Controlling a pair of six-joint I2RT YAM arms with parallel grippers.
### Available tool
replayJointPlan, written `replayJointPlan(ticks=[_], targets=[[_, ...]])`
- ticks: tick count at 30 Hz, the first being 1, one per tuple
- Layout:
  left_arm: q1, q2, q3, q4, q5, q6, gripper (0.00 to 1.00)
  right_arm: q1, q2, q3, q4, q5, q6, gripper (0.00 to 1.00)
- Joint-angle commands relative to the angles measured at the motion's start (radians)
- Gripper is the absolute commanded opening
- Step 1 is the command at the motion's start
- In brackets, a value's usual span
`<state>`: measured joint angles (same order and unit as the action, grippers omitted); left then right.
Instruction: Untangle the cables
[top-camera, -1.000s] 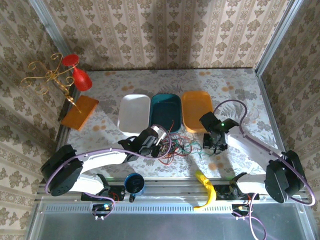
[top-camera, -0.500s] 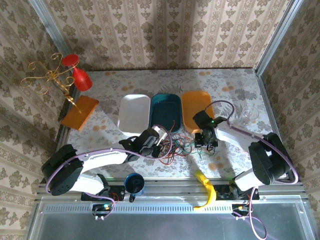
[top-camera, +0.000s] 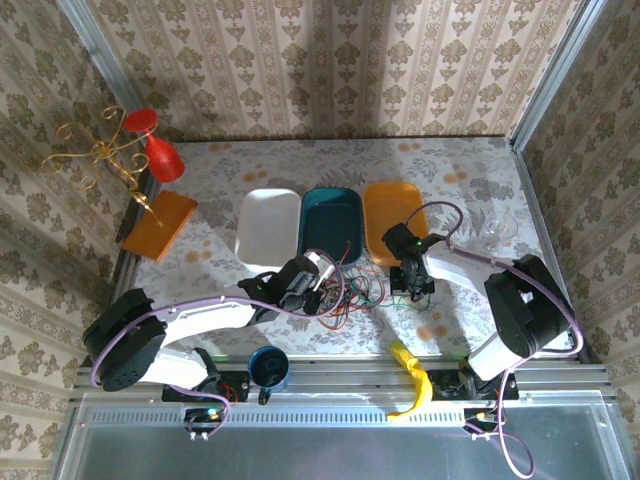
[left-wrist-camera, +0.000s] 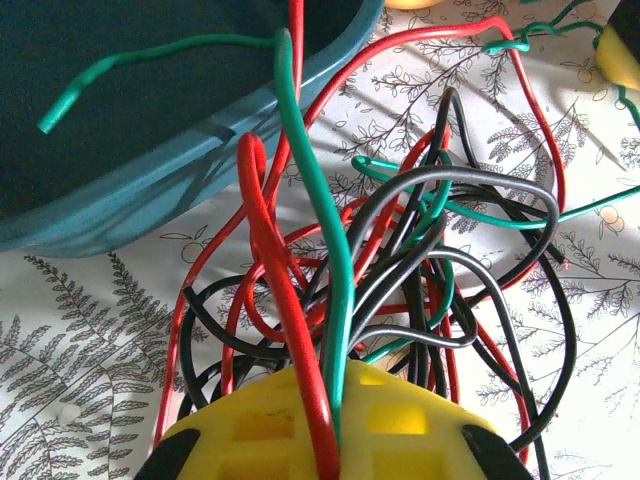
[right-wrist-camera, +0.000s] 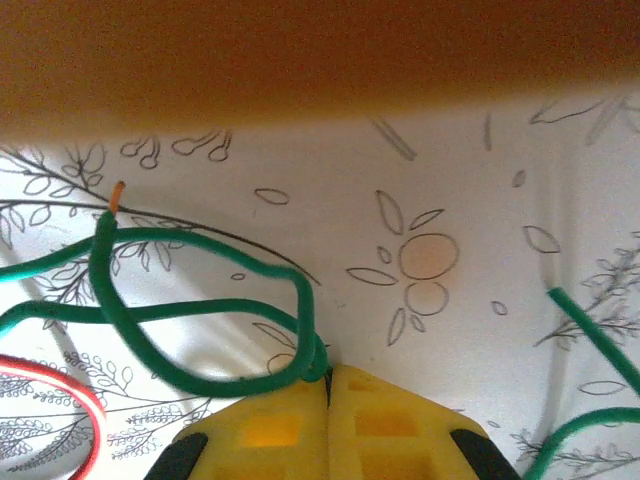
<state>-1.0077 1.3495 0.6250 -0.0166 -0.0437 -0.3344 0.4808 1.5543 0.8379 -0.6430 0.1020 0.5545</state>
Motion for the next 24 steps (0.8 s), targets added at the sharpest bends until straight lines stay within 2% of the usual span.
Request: replayJointPlan(ticks=[1,11,19,21,24], targets=[[-0.006,0.008,0.021,-0.034,-0.024,0.026,0.00,0.002,-0.105,-0.012,-0.004,0.104,0.027,0.01],[-0.006,0.008,0.007,-0.043,-0.026,0.028,0.00,-0.004,-0.419,-0.030,-0.062,0.253,0.034,0.01],[-0.005,0.012,-0.001,-0.050,-0.033,0.025,0.00,-0.099,-0.550,0.004,-0.149,0.387,0.072,0.00],[-0.005,0.010,-0.005,-0.049,-0.036,0.022,0.00,-0.138,-0.564,0.007,-0.151,0.366,0.063,0.00],[-0.006,0.005,-0.011,-0.046,-0.033,0.021,0.00,-0.166,-0.560,0.004,-0.116,0.253,0.003,0.02]])
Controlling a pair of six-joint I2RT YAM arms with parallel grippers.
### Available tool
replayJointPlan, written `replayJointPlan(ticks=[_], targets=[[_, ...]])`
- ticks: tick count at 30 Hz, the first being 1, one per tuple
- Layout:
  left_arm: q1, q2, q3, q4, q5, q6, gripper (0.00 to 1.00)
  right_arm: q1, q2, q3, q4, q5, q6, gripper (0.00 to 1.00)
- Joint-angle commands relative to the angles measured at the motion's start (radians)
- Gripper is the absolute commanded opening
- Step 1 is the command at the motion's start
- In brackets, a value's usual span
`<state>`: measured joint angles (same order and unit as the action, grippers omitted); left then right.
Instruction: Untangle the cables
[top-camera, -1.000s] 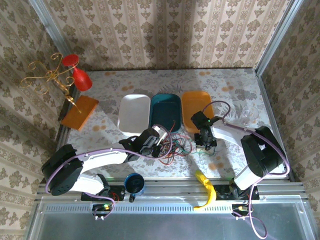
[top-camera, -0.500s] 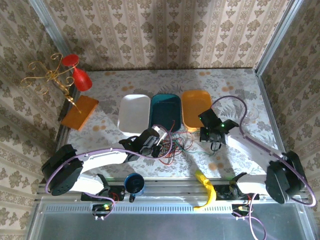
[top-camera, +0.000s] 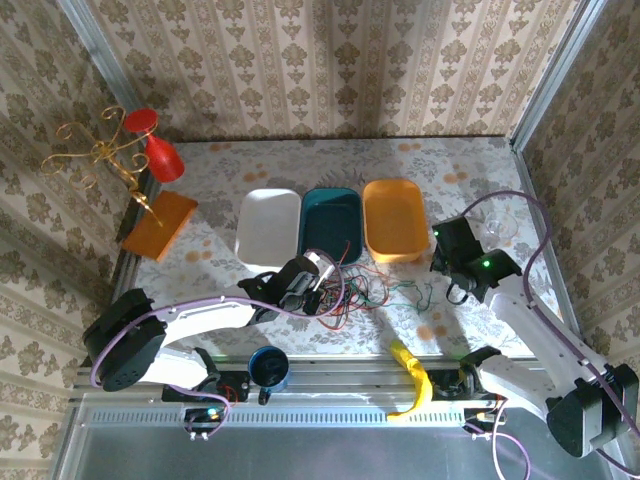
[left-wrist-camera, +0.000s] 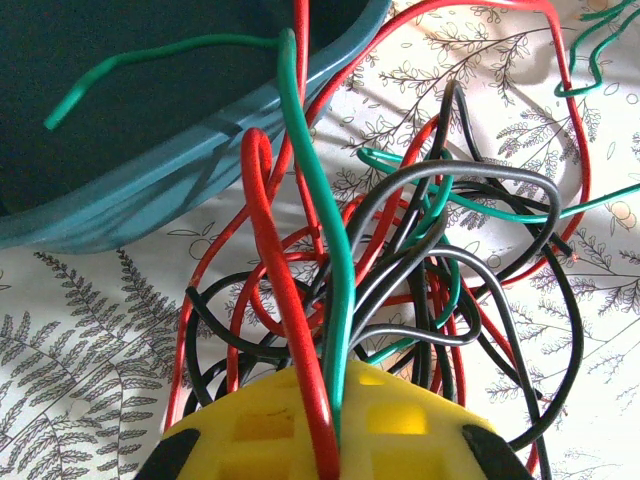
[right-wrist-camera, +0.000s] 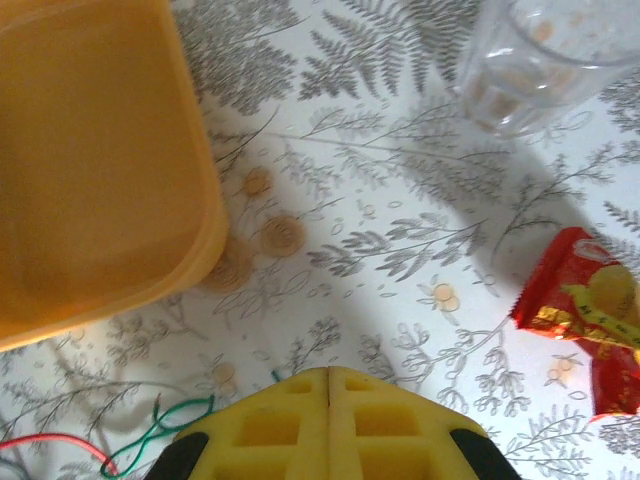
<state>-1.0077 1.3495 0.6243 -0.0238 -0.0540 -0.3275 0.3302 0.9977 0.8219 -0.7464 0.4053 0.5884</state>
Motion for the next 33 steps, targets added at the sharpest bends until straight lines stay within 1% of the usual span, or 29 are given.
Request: replayJointPlan(ticks=[1,3,4,6,8,10,13,17,20,24,26,28,29,31,33], targets=[[-0.007,0.004,-0.011,-0.040,-0.023,0.013,0.00,-0.011,0.005,0.015,0.002,-0.105,-0.053,0.04],[-0.008,0.003,-0.010,-0.035,-0.021,0.013,0.00,0.006,0.033,-0.006,0.047,-0.247,-0.090,0.11],[-0.008,0.003,-0.009,-0.033,-0.021,0.014,0.00,0.019,0.051,-0.015,0.060,-0.293,-0.097,0.16],[-0.010,0.005,-0.006,-0.029,-0.023,0.015,0.00,0.054,0.101,-0.032,0.072,-0.337,-0.092,0.29],[-0.010,0.010,-0.001,-0.029,-0.023,0.016,0.00,0.078,0.152,-0.046,0.073,-0.328,-0.075,0.35],[-0.011,0.014,0.005,-0.028,-0.023,0.016,0.00,0.082,0.200,-0.058,0.073,-0.325,-0.058,0.38],[-0.013,0.016,0.011,-0.030,-0.018,0.018,0.00,0.100,0.252,-0.067,0.094,-0.366,-0.061,0.39],[-0.019,0.015,0.017,-0.028,-0.016,0.025,0.00,0.188,0.253,-0.061,0.149,-0.405,-0.094,0.41],[-0.020,0.000,0.010,-0.017,-0.017,0.028,0.00,0.234,0.239,-0.051,0.188,-0.435,-0.107,0.43],[-0.018,-0.061,-0.023,0.024,-0.005,0.022,0.40,0.281,0.246,-0.021,0.206,-0.466,-0.120,0.44],[-0.011,-0.107,-0.039,0.033,0.008,0.013,0.53,0.304,0.254,-0.001,0.205,-0.489,-0.133,0.44],[0.004,-0.166,-0.054,0.033,0.025,-0.001,0.62,0.330,0.265,0.021,0.241,-0.515,-0.145,0.44],[0.014,-0.194,-0.064,0.033,0.030,-0.009,0.65,0.342,0.266,0.027,0.247,-0.528,-0.151,0.44],[0.048,-0.263,-0.087,0.031,0.045,-0.037,0.69,0.364,0.273,0.042,0.261,-0.553,-0.159,0.45],[0.088,-0.328,-0.111,0.027,0.058,-0.065,0.70,0.377,0.283,0.056,0.265,-0.576,-0.163,0.45]])
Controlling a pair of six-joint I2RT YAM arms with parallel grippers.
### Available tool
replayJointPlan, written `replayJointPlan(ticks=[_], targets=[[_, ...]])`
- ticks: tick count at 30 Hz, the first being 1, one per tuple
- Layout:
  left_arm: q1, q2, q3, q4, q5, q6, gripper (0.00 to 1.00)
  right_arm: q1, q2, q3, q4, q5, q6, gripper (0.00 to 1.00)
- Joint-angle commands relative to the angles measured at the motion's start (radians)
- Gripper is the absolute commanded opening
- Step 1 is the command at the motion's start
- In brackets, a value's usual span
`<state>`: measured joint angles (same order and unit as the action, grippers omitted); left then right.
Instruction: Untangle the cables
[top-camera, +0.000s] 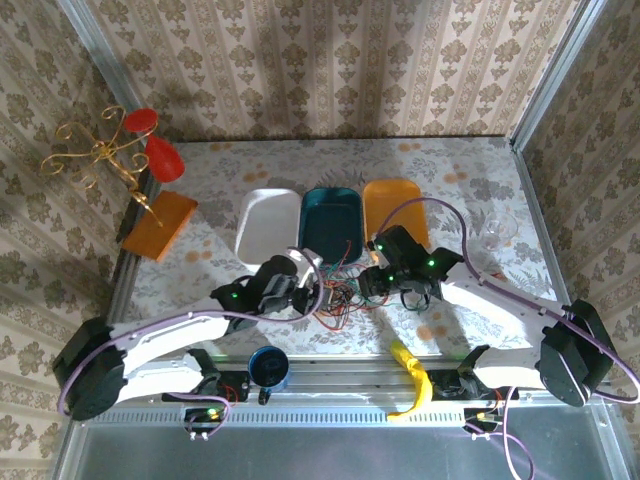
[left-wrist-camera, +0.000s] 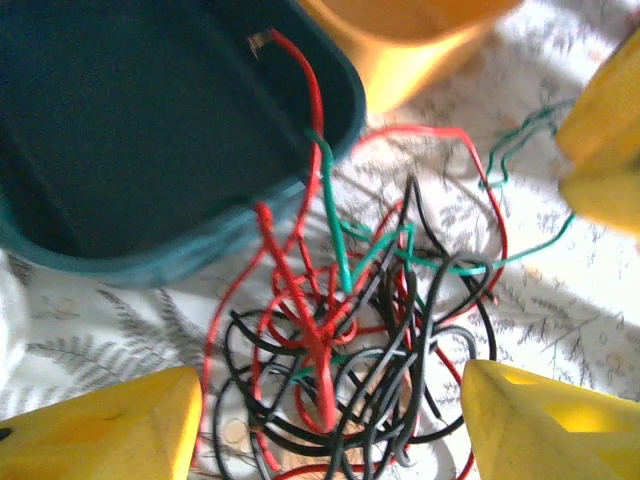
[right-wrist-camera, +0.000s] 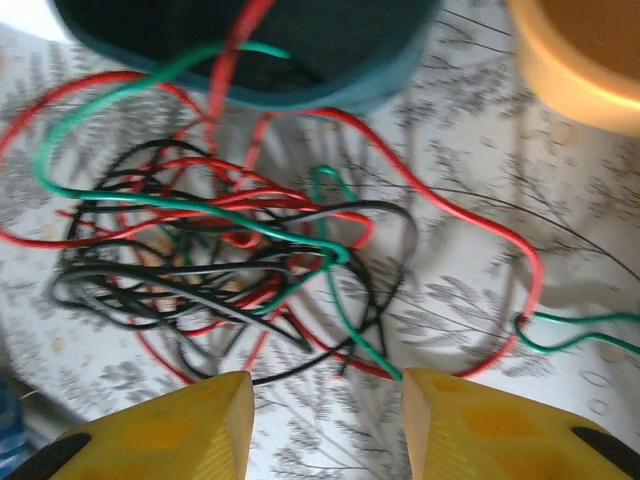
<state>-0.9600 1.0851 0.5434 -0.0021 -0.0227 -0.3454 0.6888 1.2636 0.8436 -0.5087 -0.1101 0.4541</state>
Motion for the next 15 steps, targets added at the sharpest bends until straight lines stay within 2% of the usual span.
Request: replayJointPlan(ticks=[1,4,7,11,15], targets=[[0.064,-0.095,-0.045,0.004,0.033,-0.060,0.71,0.025,0.023,0.042,0.029,-0.065,-0.029,0.45],[0.114,-0.152,-0.063,-0.019,0.051,-0.071,0.69,0.031,0.040,0.051,0.026,-0.031,-0.015,0.45],[0.118,-0.148,-0.036,-0.073,0.077,-0.034,0.68,0.031,0.044,0.051,0.010,0.050,-0.002,0.44],[0.093,-0.088,0.027,-0.115,0.113,0.017,0.66,0.025,0.048,0.051,-0.012,0.095,0.006,0.44],[0.054,-0.015,0.087,-0.083,0.112,0.041,0.66,0.010,0.030,0.039,-0.011,0.099,0.022,0.43]])
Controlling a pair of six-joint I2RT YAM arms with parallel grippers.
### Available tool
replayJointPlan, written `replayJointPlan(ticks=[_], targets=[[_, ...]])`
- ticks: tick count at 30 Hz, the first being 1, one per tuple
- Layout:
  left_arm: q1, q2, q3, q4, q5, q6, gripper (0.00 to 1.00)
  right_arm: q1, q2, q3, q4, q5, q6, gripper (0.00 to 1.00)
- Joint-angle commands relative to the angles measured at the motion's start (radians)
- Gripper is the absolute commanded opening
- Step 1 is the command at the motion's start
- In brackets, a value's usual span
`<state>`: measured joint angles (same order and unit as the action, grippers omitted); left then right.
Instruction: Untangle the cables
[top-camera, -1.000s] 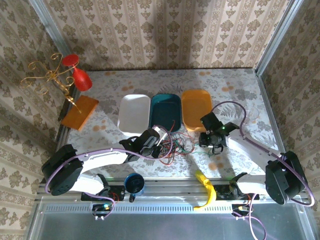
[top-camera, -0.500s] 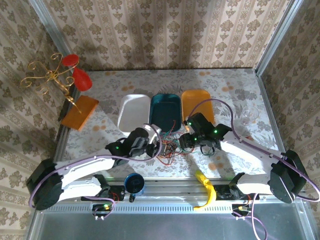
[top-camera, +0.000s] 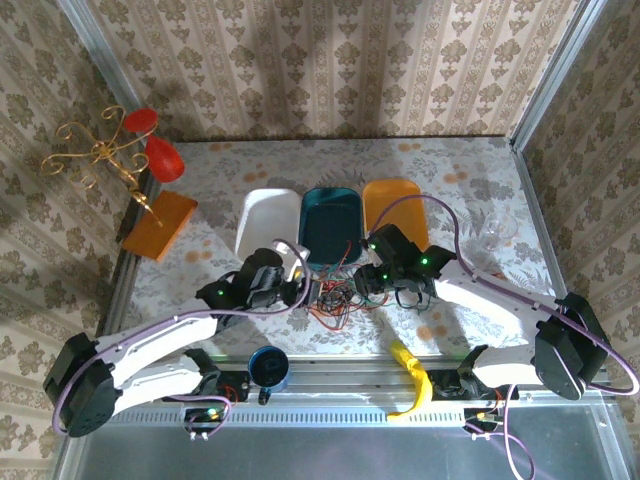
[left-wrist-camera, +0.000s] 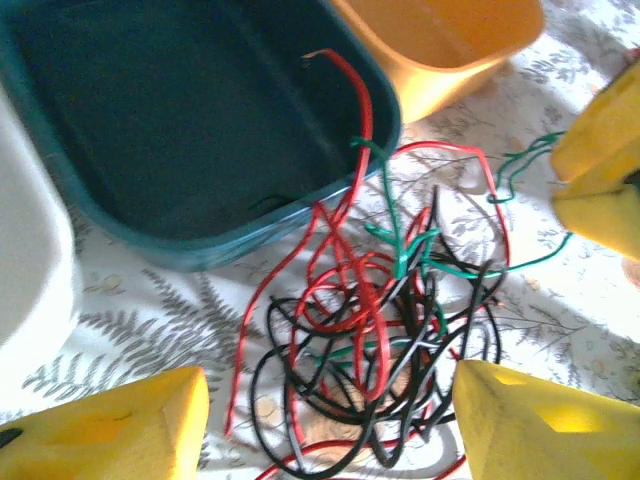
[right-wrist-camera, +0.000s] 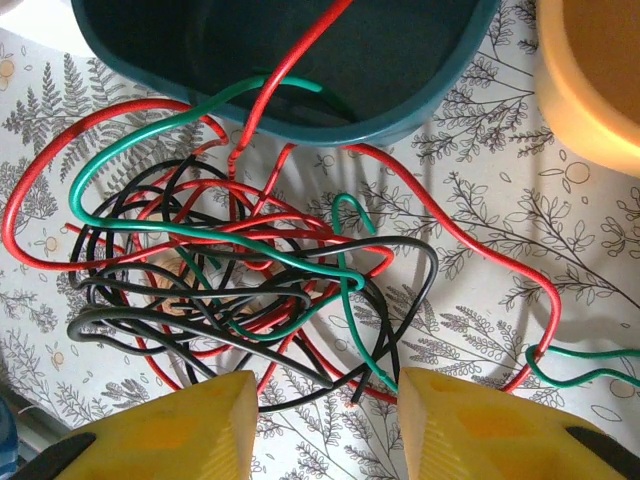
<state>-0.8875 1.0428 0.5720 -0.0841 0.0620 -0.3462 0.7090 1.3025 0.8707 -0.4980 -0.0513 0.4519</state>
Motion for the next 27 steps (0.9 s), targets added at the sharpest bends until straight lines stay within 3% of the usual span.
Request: replayJointPlan(ticks=[1,5,8,11,27], targets=[[-0.027,0.052,0.075,0.013,0.024,0.048,0.66,-0.019,-0.014,0.006,-0.020,0.038,0.030,0.43],[-0.041,0.170,0.149,0.032,-0.012,0.081,0.64,-0.064,-0.041,-0.015,-0.017,0.026,0.051,0.42],[-0.040,0.266,0.219,0.017,-0.071,0.099,0.56,-0.101,-0.069,-0.031,-0.019,0.004,0.060,0.42],[-0.032,0.335,0.275,0.002,-0.094,0.114,0.53,-0.131,-0.096,-0.045,-0.028,-0.007,0.064,0.42],[0.015,0.484,0.366,-0.020,0.036,0.182,0.41,-0.178,-0.122,-0.052,-0.071,-0.027,0.053,0.42]])
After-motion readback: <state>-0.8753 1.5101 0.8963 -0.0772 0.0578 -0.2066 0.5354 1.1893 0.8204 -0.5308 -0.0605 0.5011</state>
